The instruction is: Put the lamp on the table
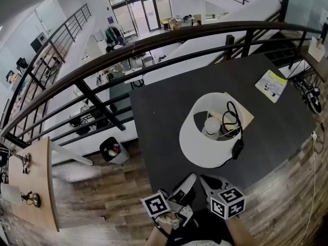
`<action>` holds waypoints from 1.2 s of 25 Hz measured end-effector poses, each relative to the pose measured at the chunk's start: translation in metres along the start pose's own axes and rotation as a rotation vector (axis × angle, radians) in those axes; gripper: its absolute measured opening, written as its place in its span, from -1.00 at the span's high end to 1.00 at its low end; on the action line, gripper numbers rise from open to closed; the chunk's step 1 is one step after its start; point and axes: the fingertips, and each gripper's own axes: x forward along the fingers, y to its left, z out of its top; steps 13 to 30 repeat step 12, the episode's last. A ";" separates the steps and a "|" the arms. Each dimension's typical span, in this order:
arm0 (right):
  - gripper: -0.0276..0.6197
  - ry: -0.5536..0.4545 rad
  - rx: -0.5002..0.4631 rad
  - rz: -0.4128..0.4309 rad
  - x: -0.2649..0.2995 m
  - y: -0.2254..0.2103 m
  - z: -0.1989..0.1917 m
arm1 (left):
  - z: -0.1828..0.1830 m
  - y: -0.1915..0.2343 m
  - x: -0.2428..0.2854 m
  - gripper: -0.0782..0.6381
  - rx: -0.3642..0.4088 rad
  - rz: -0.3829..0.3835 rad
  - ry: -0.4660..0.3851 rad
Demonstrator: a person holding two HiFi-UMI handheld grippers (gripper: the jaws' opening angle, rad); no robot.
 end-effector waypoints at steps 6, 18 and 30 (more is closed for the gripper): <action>0.87 0.003 0.010 0.010 0.000 -0.003 0.003 | 0.001 0.002 0.004 0.76 0.023 0.027 0.007; 0.87 0.009 0.026 0.015 0.004 -0.006 -0.005 | -0.003 0.007 0.007 0.76 0.035 0.035 0.029; 0.87 0.009 0.026 0.015 0.004 -0.006 -0.005 | -0.003 0.007 0.007 0.76 0.035 0.035 0.029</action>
